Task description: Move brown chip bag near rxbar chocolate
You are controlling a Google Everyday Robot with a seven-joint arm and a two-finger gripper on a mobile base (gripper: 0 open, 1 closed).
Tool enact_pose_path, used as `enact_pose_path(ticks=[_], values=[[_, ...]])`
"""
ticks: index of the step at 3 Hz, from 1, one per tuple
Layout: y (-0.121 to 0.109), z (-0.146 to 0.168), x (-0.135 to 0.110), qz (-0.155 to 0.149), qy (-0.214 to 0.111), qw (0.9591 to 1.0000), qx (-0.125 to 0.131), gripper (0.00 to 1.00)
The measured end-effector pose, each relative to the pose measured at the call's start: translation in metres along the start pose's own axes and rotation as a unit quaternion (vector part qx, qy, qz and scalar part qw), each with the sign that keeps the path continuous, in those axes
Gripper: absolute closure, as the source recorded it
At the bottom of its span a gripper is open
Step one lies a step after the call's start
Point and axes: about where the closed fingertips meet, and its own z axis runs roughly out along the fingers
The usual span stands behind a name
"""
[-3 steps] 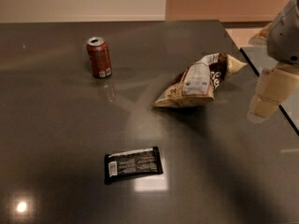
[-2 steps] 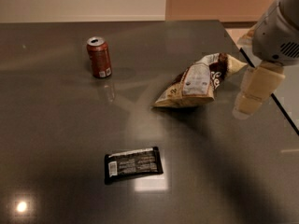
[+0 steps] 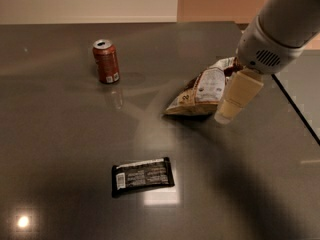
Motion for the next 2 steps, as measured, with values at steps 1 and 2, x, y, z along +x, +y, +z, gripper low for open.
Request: enact_pose_path(ticks=[1,2], values=[[0.002,0.016,-0.01,0.041,-0.003,0.9991,0.008,0.0],[0.006,0.032,-0.016,0.059,-0.009,0.9981,0.018,0.0]])
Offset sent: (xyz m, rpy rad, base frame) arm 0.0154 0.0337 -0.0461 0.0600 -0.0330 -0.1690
